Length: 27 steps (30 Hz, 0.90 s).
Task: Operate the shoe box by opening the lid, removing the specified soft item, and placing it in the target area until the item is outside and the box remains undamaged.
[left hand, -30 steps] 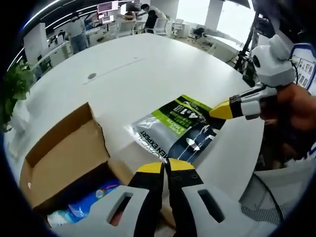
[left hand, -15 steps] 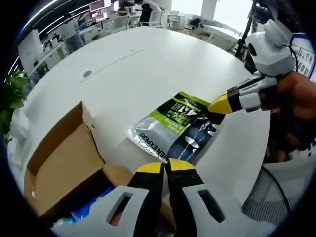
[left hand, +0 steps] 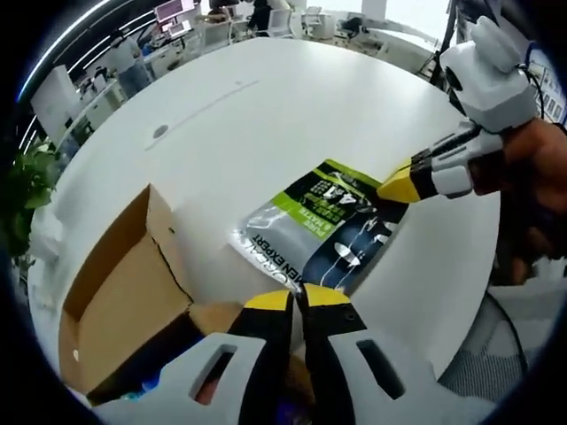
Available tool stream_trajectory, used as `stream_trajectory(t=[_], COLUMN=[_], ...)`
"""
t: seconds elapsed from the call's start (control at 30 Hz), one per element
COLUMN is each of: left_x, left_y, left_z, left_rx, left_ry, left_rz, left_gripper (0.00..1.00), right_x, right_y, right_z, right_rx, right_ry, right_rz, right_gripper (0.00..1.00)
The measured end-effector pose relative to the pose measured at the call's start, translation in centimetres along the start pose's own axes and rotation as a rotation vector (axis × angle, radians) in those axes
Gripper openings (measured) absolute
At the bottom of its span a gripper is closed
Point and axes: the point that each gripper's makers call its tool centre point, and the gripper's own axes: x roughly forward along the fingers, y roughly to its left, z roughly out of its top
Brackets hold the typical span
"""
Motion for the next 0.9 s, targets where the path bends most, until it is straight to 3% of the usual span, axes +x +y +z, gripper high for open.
stream_trajectory(t=[0.53,0.73,0.9], left_x=[-0.1,-0.3,-1.1], left_y=[-0.2,-0.5,-0.9], left_z=[-0.2,0.2,1.2], left_rx=[0.015,-0.035,-0.009], left_ry=[0.006,-0.028,-0.081], left_rz=[-0.019,-0.048,-0.061], left_gripper=[0.06,0.11,0.11], right_x=[0.6,0.4,0.6], right_y=[0.3,0.0,0.1], right_z=[-0.6,0.2,-0.4], right_rx=[0.016,0.025,0.03], right_ry=[0.003,-0.03,-0.006], right_rz=[0.0,-0.002,-0.001], right_gripper=[0.0,0.0,0.0])
